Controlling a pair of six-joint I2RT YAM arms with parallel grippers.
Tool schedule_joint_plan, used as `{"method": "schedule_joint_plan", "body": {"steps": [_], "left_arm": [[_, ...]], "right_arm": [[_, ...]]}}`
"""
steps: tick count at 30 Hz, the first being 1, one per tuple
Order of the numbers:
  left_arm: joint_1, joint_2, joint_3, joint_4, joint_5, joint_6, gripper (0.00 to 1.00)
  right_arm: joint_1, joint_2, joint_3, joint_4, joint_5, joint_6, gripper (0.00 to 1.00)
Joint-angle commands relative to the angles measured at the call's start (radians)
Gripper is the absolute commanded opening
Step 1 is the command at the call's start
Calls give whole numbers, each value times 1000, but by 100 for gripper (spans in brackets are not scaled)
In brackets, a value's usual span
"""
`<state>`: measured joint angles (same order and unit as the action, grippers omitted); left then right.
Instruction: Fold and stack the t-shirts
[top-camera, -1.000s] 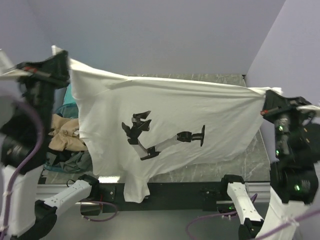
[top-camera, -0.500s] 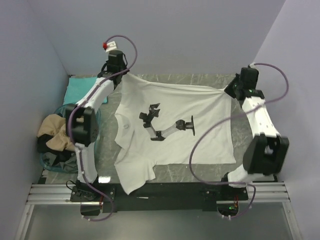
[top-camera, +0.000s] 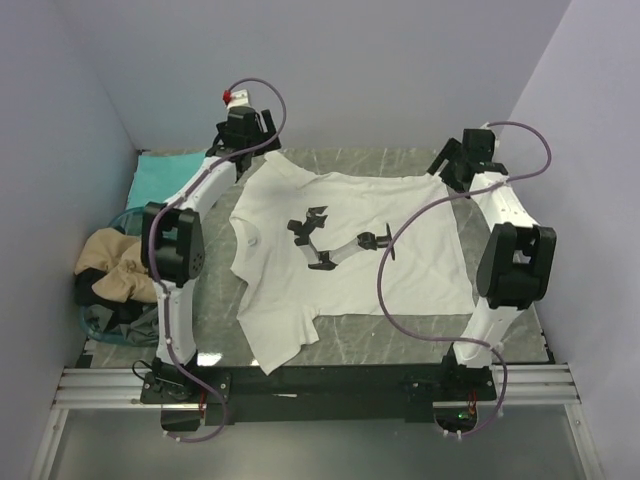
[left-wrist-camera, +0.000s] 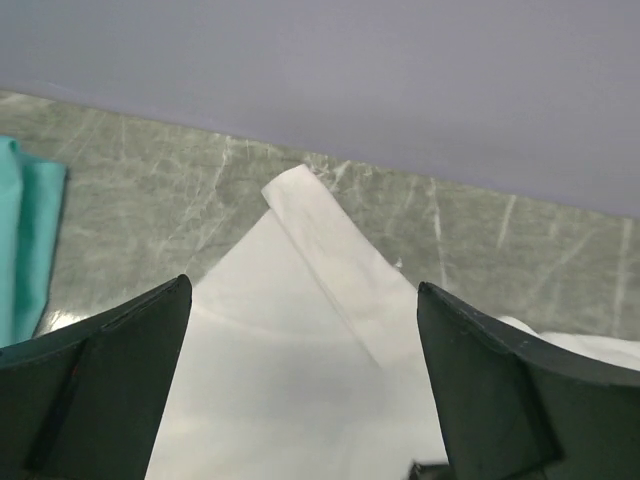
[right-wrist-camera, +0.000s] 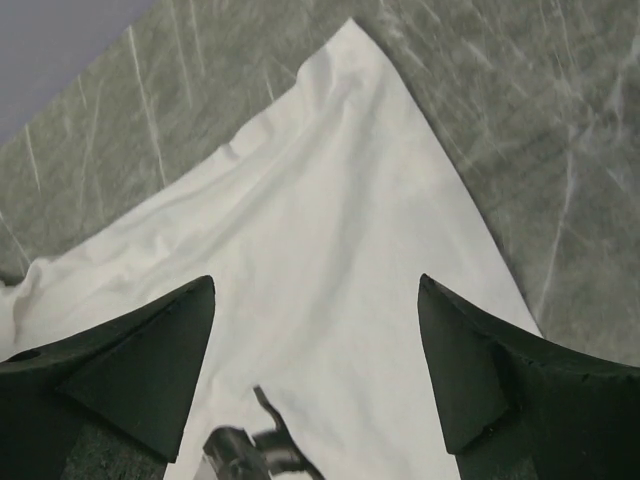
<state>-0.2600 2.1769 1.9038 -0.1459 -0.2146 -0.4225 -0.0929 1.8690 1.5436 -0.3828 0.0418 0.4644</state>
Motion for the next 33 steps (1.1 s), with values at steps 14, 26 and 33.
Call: {"method": "schedule_joint_plan", "body": {"steps": [14, 26, 33], "left_arm": [[-249, -718, -900, 69, 86, -308, 99], [-286, -899, -1301, 74, 21, -419, 100], [-262, -890, -1336, -3, -129, -453, 100]], "right_arm": [[25, -531, -648, 52, -91, 121, 88], [47, -510, -833, 68, -191, 120, 88], [47, -501, -876, 39, -148, 122, 88]]}}
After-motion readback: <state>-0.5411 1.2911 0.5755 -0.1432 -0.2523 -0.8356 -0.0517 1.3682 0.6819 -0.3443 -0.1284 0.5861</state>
